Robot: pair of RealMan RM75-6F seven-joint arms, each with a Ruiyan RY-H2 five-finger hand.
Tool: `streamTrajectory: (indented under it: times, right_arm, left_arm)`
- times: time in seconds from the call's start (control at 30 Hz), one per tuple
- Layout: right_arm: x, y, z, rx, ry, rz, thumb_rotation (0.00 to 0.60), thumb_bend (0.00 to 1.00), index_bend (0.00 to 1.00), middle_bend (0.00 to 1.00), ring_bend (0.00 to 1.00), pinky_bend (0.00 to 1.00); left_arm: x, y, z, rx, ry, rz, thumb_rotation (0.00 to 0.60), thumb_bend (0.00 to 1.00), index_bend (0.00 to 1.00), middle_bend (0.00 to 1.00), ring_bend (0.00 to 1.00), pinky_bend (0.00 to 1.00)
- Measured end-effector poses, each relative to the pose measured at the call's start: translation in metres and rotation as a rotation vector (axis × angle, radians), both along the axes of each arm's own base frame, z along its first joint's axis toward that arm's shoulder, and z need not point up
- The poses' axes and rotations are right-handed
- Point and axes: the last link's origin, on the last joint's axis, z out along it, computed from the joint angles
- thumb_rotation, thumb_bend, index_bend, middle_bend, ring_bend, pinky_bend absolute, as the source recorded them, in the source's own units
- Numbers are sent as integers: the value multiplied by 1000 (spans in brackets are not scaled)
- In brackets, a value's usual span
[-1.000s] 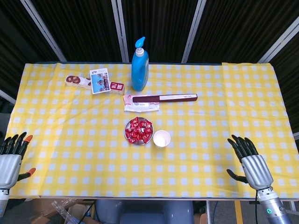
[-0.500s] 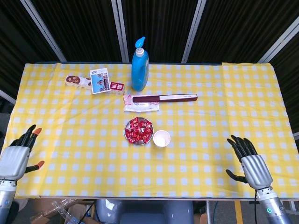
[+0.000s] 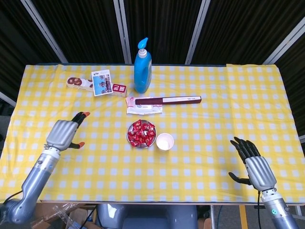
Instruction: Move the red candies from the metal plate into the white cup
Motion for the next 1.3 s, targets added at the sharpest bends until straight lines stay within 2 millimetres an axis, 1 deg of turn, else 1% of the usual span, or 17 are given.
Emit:
streamTrajectory:
  times: [0.03,0.13,0.2,0.23,0.37,0.53,0.67,0.93,1.13,1.3]
  right_arm:
    - [0,-1,1,0,-5,-4,600,277,0,0,0,0]
    - [0,-1,2,3,-13,-9,600,277,0,0,0,0]
    - [0,-1,2,6,-15,-10,600,277,0,0,0,0]
    - [0,-1,2,8,-17,-10,600,277,0,0,0,0]
    - [0,-1,2,12,-25,-12,600,277,0,0,0,0]
    - [1,-2,2,18,-34,-12,600,277,0,0,0,0]
    - [1,-1,2,24,-39,-11,600,277,0,0,0,0]
    - [2,-2,4,28,-51,-13,600,277,0,0,0,0]
    - [2,-1,3,30,-54,-15,600,277,0,0,0,0]
    - [1,-1,4,33,-57,-18,600,277,0,0,0,0]
  left_arm:
    - [9,7,-7,-18,14,-9,600,220,103,132,814,845]
    - [28,19,-27,-61,36,-20,600,238,112,136,814,845]
    - [43,27,-46,-101,45,-22,600,266,129,142,814,846]
    - [46,29,-51,-111,47,-21,600,274,137,146,813,846]
    - [69,36,-83,-171,66,-26,600,277,147,156,814,847]
    - [85,40,-112,-213,88,-27,600,277,152,157,814,847]
    - [94,42,-127,-226,102,-26,600,277,161,157,814,848]
    - [108,46,-147,-233,116,-34,600,277,186,164,814,851]
    - [112,48,-157,-230,117,-32,600,277,201,179,817,859]
    - [111,51,-164,-226,134,-24,600,277,203,182,817,859]
